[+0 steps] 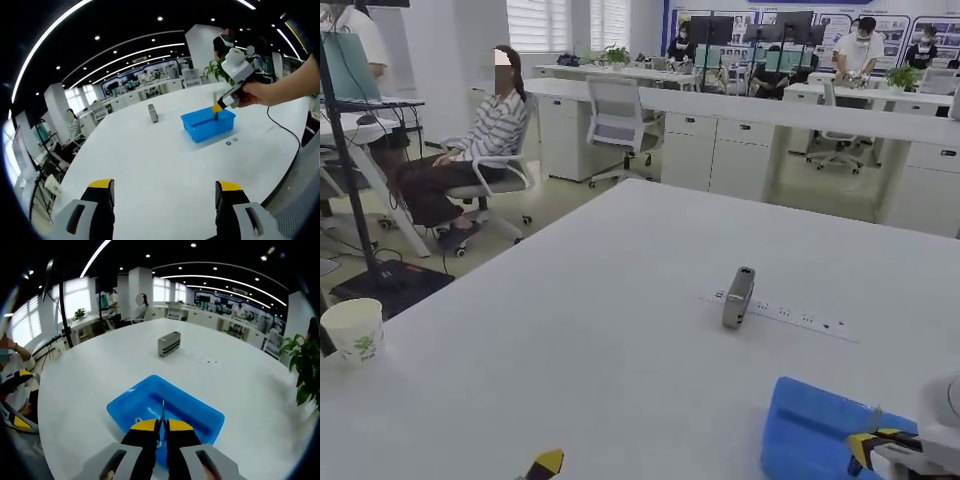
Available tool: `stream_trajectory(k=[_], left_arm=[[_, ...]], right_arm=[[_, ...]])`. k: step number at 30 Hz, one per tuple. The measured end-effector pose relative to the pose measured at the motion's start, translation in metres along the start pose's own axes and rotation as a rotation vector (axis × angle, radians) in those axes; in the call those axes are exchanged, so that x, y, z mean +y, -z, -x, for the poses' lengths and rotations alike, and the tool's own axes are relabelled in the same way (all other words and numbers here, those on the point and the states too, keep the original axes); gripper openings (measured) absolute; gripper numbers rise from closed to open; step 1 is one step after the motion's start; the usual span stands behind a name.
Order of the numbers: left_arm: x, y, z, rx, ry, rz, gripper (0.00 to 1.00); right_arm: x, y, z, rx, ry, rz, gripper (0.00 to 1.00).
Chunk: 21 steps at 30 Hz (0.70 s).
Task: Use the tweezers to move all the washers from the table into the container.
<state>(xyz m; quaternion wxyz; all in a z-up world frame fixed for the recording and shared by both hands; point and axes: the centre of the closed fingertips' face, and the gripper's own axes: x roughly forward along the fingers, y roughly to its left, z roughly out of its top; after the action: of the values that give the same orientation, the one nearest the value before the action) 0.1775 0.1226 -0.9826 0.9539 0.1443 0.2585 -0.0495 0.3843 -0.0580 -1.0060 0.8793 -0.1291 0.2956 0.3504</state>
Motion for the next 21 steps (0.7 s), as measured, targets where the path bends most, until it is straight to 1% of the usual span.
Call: stream_trajectory(k=[2,5,8,13,18,21], left_arm=[[0.0,-0.001,0.0,-0.003,-0.002,0.003,0.85],[0.001,-0.001,0.001,-0.009,-0.002,0.004,0.85],[0.0,-0.002,0.001,-0.014,-0.001,0.005,0.85],[0.001,-0.003,0.001,-0.016,-0.003,0.005,0.84],[0.001,-0.003,0.002,-0.02,-0.003,0.006,0.84],[0.001,-0.004,0.002,-0.022,-0.004,0.007,0.84]], right_arm=[[0.0,-0.004,0.005,-0.008,0.005,-0.004,0.02],[-0.001,-0.014,0.015,-0.037,0.011,-0.007,0.02],[-0.003,-0.022,0.023,-0.053,0.014,0.005,0.02],[-0.004,-0.038,0.038,-0.105,0.009,0.0,0.02],[0.0,-0.05,0.054,-0.153,-0.005,-0.01,0.02],[0.006,-0.053,0.061,-0.173,-0.025,-0.028,0.02]])
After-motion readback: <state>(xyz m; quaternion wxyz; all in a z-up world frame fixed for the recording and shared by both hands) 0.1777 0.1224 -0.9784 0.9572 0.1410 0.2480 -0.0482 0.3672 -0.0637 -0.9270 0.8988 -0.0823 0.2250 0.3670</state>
